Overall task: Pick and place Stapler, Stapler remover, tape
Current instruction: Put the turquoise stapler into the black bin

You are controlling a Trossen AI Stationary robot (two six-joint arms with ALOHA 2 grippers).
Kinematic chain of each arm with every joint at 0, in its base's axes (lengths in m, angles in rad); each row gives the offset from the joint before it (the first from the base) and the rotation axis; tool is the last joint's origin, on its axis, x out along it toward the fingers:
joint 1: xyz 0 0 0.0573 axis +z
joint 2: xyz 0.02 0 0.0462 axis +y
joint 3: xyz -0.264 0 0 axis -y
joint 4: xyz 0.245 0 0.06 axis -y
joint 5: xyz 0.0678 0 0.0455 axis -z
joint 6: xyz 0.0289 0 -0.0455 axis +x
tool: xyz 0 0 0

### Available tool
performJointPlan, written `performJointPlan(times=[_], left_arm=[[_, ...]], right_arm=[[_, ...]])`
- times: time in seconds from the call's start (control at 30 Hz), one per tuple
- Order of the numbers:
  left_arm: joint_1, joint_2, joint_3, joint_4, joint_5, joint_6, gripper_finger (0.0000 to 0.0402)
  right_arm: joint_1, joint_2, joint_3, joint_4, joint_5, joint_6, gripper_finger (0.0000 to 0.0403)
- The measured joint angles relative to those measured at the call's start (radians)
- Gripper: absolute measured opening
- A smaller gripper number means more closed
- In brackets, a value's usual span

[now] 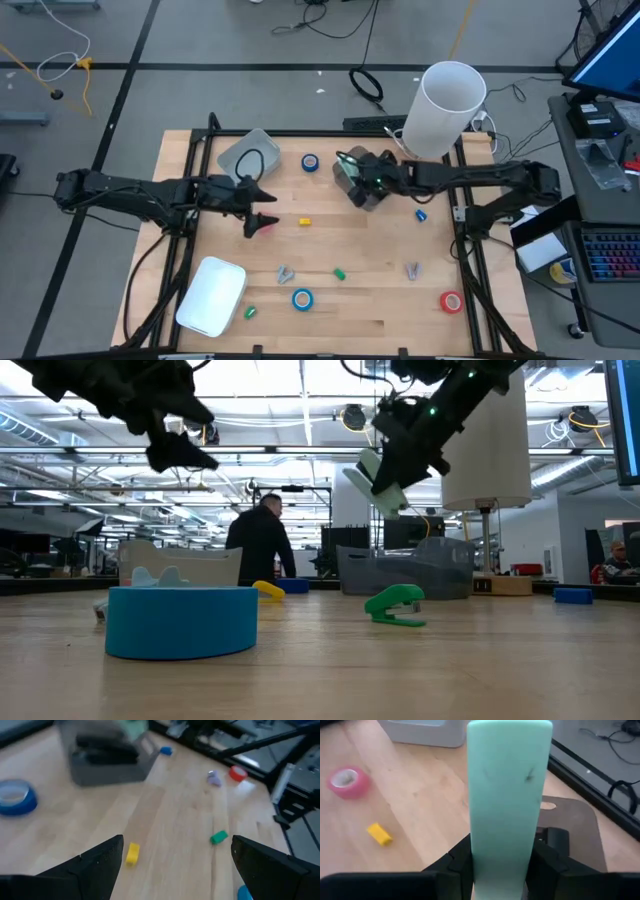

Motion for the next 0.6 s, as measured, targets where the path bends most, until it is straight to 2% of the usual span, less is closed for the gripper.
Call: performJointPlan(times=[0.2, 0.37, 0.6], left_arm=[[0.000, -0.002, 0.000, 0.136, 0.021, 0.122, 0.0365], [0.000, -0.025, -0.010, 0.139, 0.021, 0.150, 0.0365], [0.001, -0.163, -0.146, 0.236, 0.021, 0.132, 0.0365]], right_arm=[[-0.045, 0.038, 0.000, -0.051, -0.005, -0.029, 0.0120], [-0.066, 0.038, 0.000, -0.109, -0.008, -0.034, 0.0120], [-0.066, 0.038, 0.000, -0.122, -0.023, -0.044, 0.0121]])
